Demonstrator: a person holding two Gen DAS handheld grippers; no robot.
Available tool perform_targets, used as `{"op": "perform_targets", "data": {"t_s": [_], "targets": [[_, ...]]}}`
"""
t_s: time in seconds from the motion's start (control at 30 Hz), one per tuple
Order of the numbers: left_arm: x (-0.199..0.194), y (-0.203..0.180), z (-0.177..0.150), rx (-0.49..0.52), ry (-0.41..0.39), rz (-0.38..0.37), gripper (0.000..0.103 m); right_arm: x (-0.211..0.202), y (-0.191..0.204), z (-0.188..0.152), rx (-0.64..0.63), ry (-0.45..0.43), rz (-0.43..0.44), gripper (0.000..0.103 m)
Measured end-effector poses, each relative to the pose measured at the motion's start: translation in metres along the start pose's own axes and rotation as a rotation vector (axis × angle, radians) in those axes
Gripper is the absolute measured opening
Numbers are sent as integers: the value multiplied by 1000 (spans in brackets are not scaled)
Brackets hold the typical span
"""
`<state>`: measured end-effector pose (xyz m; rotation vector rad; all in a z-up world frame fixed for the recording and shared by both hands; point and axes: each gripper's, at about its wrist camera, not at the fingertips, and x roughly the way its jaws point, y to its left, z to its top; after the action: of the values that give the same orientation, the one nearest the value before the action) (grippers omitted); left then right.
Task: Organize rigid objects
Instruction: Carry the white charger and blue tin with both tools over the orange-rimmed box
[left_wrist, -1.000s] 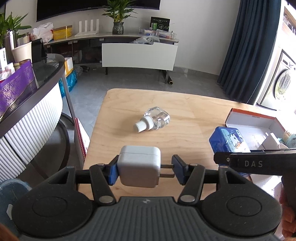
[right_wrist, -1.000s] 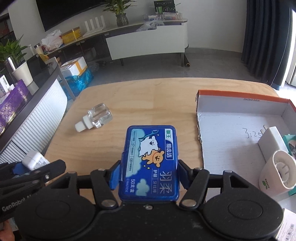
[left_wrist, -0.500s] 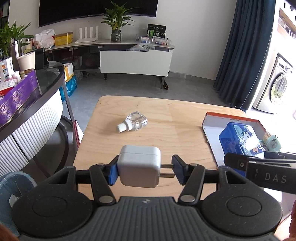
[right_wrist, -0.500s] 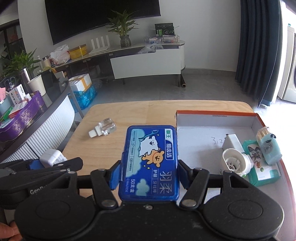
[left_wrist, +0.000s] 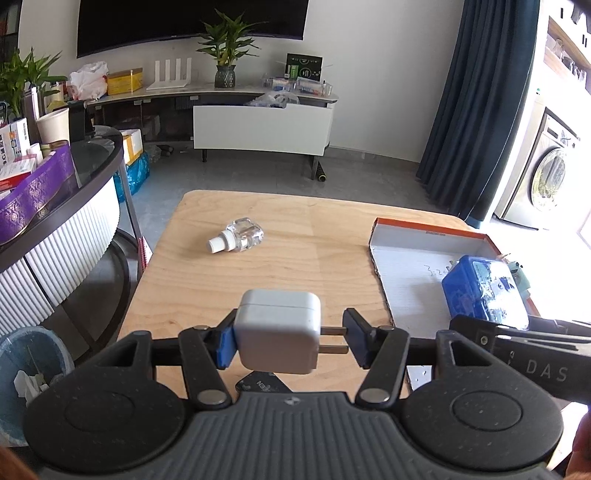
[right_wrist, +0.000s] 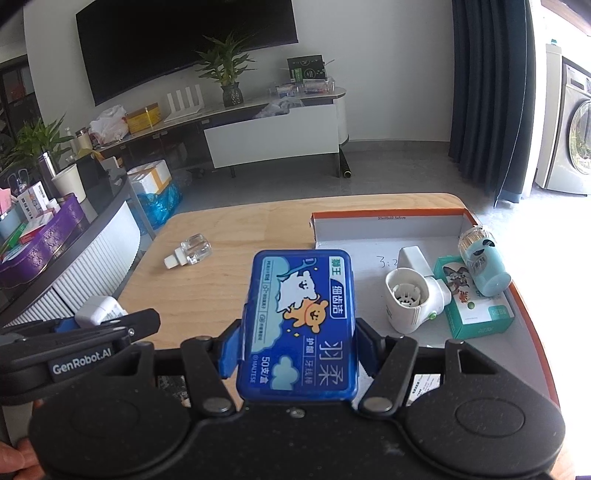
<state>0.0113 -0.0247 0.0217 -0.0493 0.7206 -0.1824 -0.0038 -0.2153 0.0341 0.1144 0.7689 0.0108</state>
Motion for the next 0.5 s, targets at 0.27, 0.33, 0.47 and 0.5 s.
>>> {"op": "perform_targets", "data": {"t_s": [0.27, 0.33, 0.47, 0.5], "targets": [[-5, -14, 0, 11, -12, -20, 59, -14, -10, 0, -5, -29, -11, 74], [-6, -20, 0, 18, -15, -26, 59, -17, -15, 0, 0, -33, -16, 74], [-7, -29, 0, 35, -17, -38, 59, -22, -24, 0, 16, -40, -31, 74], [-7, -31, -1, 38, -17, -41, 59, -23, -27, 0, 22, -42, -34, 74]]}}
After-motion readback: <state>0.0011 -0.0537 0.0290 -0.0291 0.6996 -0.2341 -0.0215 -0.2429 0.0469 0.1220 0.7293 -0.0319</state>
